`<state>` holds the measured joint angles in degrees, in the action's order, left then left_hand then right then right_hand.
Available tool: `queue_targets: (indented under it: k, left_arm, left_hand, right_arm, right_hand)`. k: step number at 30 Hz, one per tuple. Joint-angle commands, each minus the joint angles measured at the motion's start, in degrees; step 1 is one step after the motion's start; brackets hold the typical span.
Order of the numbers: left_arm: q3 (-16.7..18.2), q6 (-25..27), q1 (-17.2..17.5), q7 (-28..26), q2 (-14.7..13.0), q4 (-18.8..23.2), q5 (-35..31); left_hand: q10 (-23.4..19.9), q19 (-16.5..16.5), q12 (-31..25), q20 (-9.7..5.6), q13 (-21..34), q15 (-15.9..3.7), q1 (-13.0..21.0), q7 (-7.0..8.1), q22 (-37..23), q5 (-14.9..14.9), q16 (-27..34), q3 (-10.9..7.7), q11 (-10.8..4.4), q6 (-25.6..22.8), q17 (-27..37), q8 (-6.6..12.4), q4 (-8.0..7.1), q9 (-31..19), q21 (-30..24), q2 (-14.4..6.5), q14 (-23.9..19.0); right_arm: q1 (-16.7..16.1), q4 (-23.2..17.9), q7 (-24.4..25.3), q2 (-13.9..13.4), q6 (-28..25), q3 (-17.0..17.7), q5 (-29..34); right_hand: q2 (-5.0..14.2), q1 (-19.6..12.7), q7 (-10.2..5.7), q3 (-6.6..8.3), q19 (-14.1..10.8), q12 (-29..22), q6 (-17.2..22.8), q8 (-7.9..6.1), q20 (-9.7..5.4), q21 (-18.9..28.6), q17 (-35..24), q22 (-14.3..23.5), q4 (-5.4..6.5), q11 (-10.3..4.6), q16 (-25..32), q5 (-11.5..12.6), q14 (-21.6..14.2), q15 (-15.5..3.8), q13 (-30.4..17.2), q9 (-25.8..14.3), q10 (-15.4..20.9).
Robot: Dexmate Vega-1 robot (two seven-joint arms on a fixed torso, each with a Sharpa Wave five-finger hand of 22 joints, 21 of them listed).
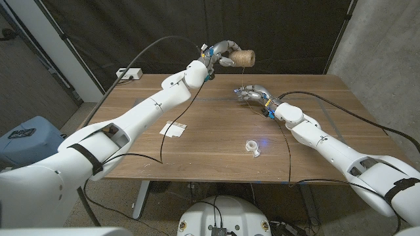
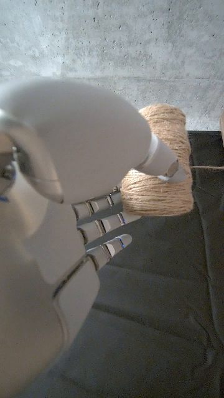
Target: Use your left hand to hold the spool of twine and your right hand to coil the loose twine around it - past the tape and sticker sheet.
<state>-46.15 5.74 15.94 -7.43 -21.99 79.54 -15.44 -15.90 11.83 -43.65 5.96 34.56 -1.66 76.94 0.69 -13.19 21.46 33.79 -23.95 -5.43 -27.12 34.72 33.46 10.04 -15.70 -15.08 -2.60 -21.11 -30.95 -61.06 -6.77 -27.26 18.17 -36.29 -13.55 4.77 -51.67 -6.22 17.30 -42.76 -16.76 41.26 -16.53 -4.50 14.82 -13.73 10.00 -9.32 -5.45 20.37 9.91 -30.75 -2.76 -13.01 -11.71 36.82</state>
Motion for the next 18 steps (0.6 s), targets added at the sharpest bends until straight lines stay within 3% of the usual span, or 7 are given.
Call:
queue_targets:
  k: [1, 18]
  left_arm:
    - [-0.85, 3.48, -1.05, 1.04, 0.31, 0.07, -0.03]
    - [-1.81, 4.79, -2.45, 1.16, 1.03, -1.91, 0.54]
  left_hand:
    - [-2.67, -0.07, -0.35, 0.41, 12.51, 0.45, -0.64, -1.89, -0.15, 0.65, 0.62, -0.62, 2.51, -1.23, 0.88, 8.24, -0.46, -4.41, -0.52, -2.18, -0.28]
    - [-2.64, -0.4, -0.28, 0.69, 12.53, 0.9, -0.4, -2.53, -0.24, 1.04, 0.67, -0.59, 3.04, -0.95, 1.03, 8.09, -0.53, -4.47, -0.53, -2.31, 0.1]
  right_arm:
    - [-0.32, -1.95, 1.03, -0.28, -0.61, -0.19, 0.96]
    - [-1.89, -5.92, 4.48, -0.51, -3.51, -0.02, 2.07]
  right_hand:
    - [0.07, -0.81, 0.04, -0.17, -0.44, -0.13, 0.73, -0.34, -5.08, 0.33, -0.22, 0.33, 0.21, 0.04, 0.35, 0.35, -0.61, -9.7, -0.07, -0.16, 0.61]
    - [1.46, -3.84, -0.95, -0.07, -4.76, -1.68, 8.61, -2.03, -6.13, 1.77, 0.3, 0.51, 0.02, -1.27, 1.67, 0.59, -7.15, -10.24, 0.59, 0.03, 8.37]
